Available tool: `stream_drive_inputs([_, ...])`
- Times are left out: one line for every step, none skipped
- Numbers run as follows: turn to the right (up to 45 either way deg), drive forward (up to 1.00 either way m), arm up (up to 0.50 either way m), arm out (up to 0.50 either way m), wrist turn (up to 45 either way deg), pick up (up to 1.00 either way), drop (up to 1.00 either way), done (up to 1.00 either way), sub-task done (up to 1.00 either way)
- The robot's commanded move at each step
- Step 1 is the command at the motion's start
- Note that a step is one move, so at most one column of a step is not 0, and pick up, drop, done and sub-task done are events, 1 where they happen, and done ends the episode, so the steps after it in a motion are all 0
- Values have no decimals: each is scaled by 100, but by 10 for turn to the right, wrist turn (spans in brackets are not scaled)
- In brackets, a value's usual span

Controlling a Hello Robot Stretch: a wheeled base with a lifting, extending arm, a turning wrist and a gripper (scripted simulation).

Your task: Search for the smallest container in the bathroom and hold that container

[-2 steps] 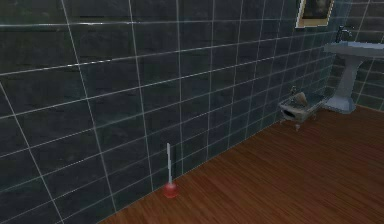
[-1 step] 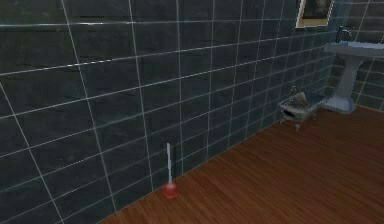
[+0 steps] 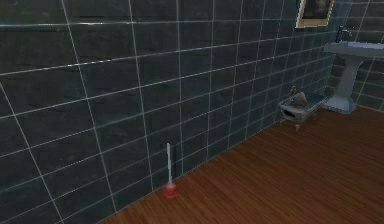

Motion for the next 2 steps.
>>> stream_drive_inputs([0,0,-30,0,0,0,0,0,0])
stream_drive_inputs([0,0,0,0,0,100,0,0,0])
